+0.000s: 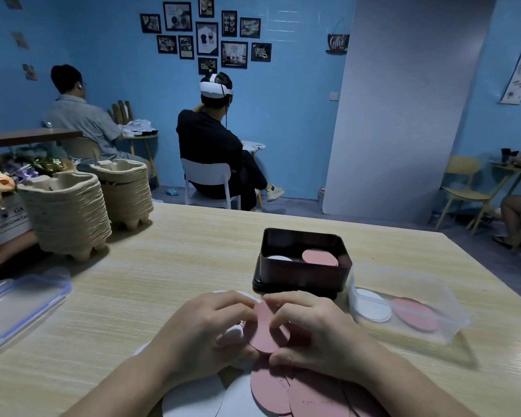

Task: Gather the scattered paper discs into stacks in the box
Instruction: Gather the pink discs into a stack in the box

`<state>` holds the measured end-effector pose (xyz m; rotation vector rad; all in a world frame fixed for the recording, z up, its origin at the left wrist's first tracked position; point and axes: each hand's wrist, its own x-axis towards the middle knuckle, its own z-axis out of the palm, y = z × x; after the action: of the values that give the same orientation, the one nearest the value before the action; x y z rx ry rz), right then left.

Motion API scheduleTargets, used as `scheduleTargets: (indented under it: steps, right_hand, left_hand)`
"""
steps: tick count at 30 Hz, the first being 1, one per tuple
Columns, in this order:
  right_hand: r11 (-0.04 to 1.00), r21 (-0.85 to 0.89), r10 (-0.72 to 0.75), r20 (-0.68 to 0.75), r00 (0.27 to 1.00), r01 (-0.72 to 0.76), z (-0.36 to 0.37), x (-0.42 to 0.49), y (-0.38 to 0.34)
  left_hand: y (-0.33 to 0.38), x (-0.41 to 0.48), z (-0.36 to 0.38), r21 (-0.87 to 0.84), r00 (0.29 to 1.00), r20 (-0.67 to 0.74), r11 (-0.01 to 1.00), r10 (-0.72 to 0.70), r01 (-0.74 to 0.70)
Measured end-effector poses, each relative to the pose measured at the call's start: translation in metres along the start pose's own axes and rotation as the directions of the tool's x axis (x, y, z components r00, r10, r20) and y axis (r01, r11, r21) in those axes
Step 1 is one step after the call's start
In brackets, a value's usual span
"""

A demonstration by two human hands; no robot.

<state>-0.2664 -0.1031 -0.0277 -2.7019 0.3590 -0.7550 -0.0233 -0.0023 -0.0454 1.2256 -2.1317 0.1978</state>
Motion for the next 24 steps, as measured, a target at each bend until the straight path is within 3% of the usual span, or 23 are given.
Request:
scheduleTargets:
  steps: [6,16,24]
  right_hand:
    - [1.0,-0.016,0.018,0.027,0.999,-0.018,-0.004,0.001,-0.002]
    - [0.987,-0.015,0.162,0.035,0.986,-0.161,-0.036,-0.012,0.015]
    - [0.981,-0.045,0.192,0.092,0.977,-0.188,-0.04,-0.018,0.016]
  left_hand:
    - [-0.001,0.004,-0.001,0.019,0.999,0.037,1.0,0.014,-0.015]
    - [-0.007,0.03,-0.006,0.118,0.987,0.127,0.99,-0.097,0.082]
    - [-0.006,0.047,0.016,-0.002,0.967,0.233,0.995,-0.101,0.105]
